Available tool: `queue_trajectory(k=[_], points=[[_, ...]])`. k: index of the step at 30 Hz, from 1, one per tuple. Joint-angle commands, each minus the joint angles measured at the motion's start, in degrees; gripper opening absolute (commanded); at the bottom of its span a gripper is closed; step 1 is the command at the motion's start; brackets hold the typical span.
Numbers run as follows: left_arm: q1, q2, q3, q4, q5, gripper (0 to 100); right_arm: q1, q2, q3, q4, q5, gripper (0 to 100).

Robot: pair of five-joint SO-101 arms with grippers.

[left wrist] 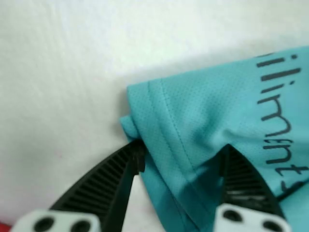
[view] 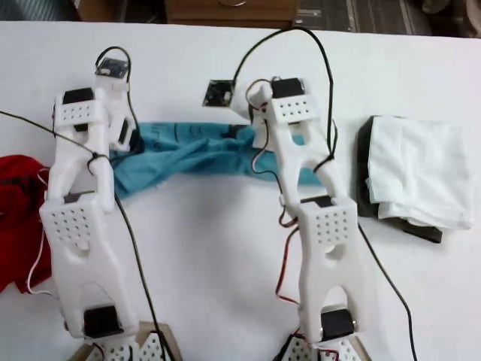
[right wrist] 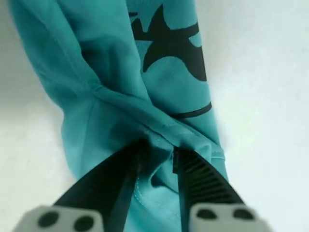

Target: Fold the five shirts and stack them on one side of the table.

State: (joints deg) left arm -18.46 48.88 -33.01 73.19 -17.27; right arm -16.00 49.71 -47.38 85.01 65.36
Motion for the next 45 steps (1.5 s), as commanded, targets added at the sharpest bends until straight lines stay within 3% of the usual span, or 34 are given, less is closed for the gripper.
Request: queue_trajectory(k=[1,5,24,31,35,40,45], points=[[0.2,0.2,-1.3,-2.5,-0.5,26,0.4,0.0,-2.6,-0.3,0.1,9.6],[0.2,0.2,-1.3,-2.5,-0.5,26,0.4,0.5,-2.7,-0.7,0.3,1.2],[0.2,0.2,-1.3,-2.5,-0.5,26,-0.1,0.6,-11.3,-2.6,0.3,2.1],[0.2,0.2,-1.3,-2.5,-0.5,26,-3.6,1.4,-11.5,-0.7,0.3,2.6],[0.3,0.2,-1.3,-2.5,-0.5,26,-3.5,3.5,-11.9,-2.6,0.0,7.7],[0.4,0.2,-1.3,-2.5,-0.5,26,-3.3,3.5,-14.3,1.7,-0.1,10.2],[0.4,0.2,-1.3,-2.5,-0.5,26,-2.3,3.5,-28.1,10.8,-0.1,10.2]])
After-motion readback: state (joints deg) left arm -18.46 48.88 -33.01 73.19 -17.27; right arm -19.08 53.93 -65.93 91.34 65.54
